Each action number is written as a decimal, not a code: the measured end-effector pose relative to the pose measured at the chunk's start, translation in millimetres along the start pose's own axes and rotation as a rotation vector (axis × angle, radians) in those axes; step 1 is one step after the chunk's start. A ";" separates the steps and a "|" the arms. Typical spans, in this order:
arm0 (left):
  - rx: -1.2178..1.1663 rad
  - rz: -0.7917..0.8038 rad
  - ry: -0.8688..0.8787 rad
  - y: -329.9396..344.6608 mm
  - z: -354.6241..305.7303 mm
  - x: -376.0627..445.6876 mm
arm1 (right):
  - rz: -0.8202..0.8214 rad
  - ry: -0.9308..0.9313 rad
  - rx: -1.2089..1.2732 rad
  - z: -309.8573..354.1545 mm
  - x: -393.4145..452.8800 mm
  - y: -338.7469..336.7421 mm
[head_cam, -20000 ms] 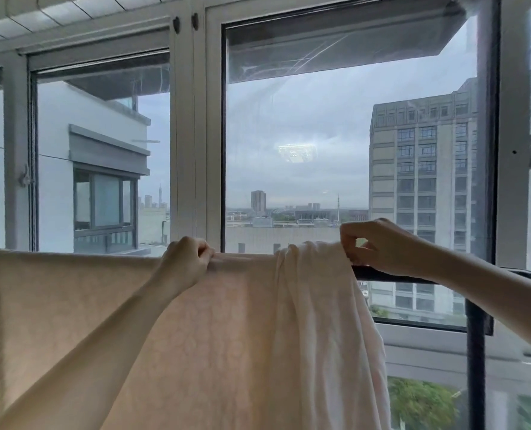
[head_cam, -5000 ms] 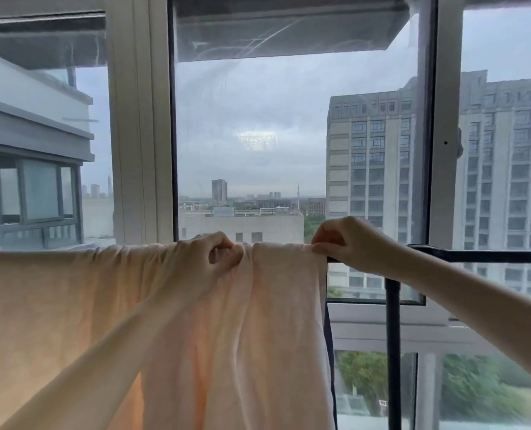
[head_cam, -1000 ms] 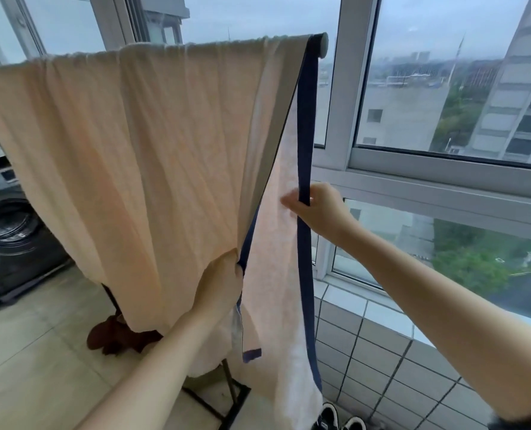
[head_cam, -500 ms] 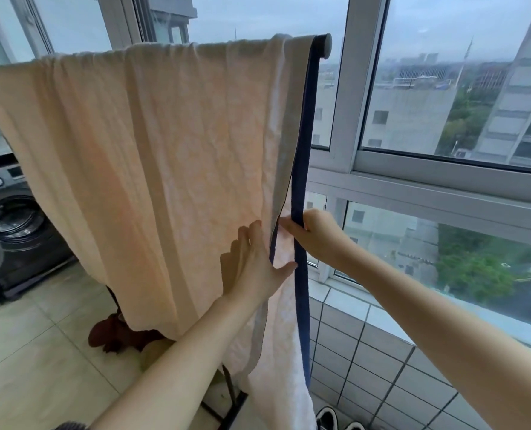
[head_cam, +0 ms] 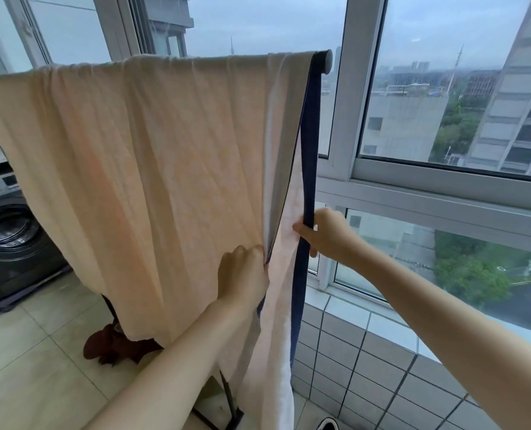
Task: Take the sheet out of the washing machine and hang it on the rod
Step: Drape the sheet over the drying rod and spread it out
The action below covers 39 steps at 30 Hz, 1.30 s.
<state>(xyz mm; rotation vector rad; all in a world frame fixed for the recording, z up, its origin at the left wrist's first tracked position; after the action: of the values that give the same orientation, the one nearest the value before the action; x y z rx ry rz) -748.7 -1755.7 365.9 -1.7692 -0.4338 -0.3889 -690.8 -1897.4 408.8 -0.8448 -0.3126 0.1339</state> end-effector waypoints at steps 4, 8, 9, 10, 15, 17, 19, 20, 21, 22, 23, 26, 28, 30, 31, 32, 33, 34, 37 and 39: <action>-0.047 0.286 -0.047 47.7 13.5 -33.5 | -0.064 -0.029 0.024 6.1 5.2 -11.2; -0.038 0.490 -0.050 85.8 18.1 -69.4 | -0.173 -0.096 0.072 19.9 5.3 -24.0; -0.029 0.548 -0.065 95.5 21.4 -78.2 | -0.192 -0.107 0.079 23.2 4.6 -27.4; -0.015 0.602 -0.080 104.5 25.7 -86.5 | -0.202 -0.114 0.094 25.5 4.4 -29.5; -0.079 0.559 -0.169 101.5 37.3 -85.6 | -0.175 -0.103 0.147 24.2 6.4 -25.7; -0.170 0.432 -0.210 76.2 31.0 -65.2 | -0.209 -0.106 0.152 26.2 5.3 -27.1; -0.190 0.304 -0.205 43.2 20.3 -42.7 | -0.254 -0.099 0.168 30.1 3.2 -30.9; -0.193 0.238 -0.194 25.5 14.5 -31.8 | -0.268 -0.103 0.171 32.0 3.1 -32.0; -0.199 0.173 -0.183 7.8 8.2 -21.6 | -0.278 -0.116 0.156 35.0 2.6 -33.2; -0.211 0.107 -0.169 -8.9 2.4 -12.9 | -0.281 -0.134 0.131 37.3 3.2 -33.0; -0.219 0.038 -0.155 -24.4 -3.9 -4.8 | -0.279 -0.148 0.108 39.9 3.3 -32.7; -0.234 -0.095 -0.118 -52.0 -18.7 10.9 | -0.245 -0.163 0.094 43.7 3.7 -28.8; -0.248 -0.119 -0.108 -56.8 -22.5 15.2 | -0.207 -0.155 0.187 41.2 4.0 -25.6; -0.225 -0.128 -0.100 -55.8 -19.1 15.3 | -0.160 -0.131 0.334 34.9 3.7 -21.3; -0.190 -0.134 -0.096 -54.4 -16.0 13.6 | -0.149 -0.125 0.373 31.0 3.4 -19.7; -0.152 -0.137 -0.083 -52.3 -12.9 10.8 | -0.146 -0.122 0.380 27.8 2.8 -19.1; -0.120 -0.134 -0.066 -49.1 -10.4 7.9 | -0.151 -0.124 0.382 26.1 1.6 -19.3; -0.095 -0.122 -0.047 -44.9 -8.4 5.2 | -0.163 -0.125 0.391 24.9 1.0 -20.3; -0.011 -0.015 -0.032 -24.9 -2.3 -0.8 | -0.206 -0.119 0.485 26.8 0.9 -30.2; -0.003 0.069 -0.055 -9.9 4.7 -6.5 | -0.216 -0.124 0.482 30.1 2.5 -37.4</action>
<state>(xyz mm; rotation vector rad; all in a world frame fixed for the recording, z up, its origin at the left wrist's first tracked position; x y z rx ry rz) -759.1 -1749.6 370.2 -1.7961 -0.4100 -0.2928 -698.5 -1900.0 456.1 -0.3224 -0.4633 0.0554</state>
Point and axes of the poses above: each hand's wrist, its own x-axis towards the middle knuckle, its own y-axis out of the palm, z = x × y, the point moved 8 cm from there along x, towards the middle knuckle, and after that the axes turned 3 degrees about -z, right-handed, at the moved point
